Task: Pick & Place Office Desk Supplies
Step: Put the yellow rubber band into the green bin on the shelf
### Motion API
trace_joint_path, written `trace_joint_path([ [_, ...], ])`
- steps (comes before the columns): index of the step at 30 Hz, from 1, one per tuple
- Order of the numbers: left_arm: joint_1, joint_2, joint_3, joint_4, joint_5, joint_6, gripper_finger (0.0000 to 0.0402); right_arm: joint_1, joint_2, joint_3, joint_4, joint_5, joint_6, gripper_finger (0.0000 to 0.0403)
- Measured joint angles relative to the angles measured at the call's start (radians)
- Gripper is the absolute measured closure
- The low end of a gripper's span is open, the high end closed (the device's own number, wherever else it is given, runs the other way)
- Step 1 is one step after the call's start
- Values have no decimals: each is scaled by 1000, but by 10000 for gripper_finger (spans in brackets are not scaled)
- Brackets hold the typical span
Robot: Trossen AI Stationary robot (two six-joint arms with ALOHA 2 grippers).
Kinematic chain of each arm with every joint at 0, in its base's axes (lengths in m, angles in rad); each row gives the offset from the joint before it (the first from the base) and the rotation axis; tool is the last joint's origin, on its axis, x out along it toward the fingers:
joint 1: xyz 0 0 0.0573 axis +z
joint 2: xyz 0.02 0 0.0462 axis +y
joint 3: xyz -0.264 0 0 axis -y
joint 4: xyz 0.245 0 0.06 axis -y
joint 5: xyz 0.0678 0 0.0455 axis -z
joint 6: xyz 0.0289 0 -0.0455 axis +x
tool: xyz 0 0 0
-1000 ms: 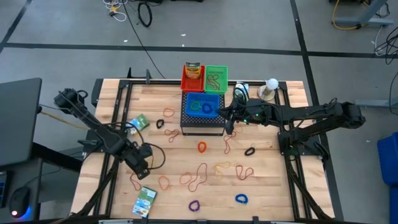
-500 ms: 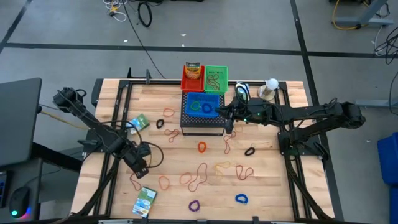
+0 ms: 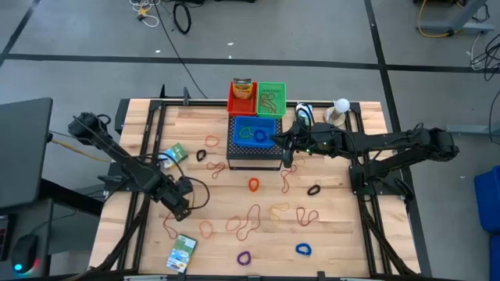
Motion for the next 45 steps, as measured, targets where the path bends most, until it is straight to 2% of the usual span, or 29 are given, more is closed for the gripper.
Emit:
trace_joint_path([
  [15,1,156,5,25,92,49,188,0,0,0,1,14,-1,382],
  [19,1,155,4,11,92,50,231,0,0,0,1,16,-1,382],
  [26,0,145,23,-21,99,120,352,0,0,0,1,16,-1,382],
  [28,2,127,55,-90,56,141,384,0,0,0,1,16,-1,382],
  [30,8,80,83,-114,-1,156,394,0,0,0,1,16,-1,382],
  [41,8,-265,96,-40,-293,196,398,0,0,0,15,17,5,382],
  [45,29,-345,96,7,-397,214,398,0,0,0,13,17,15,382],
])
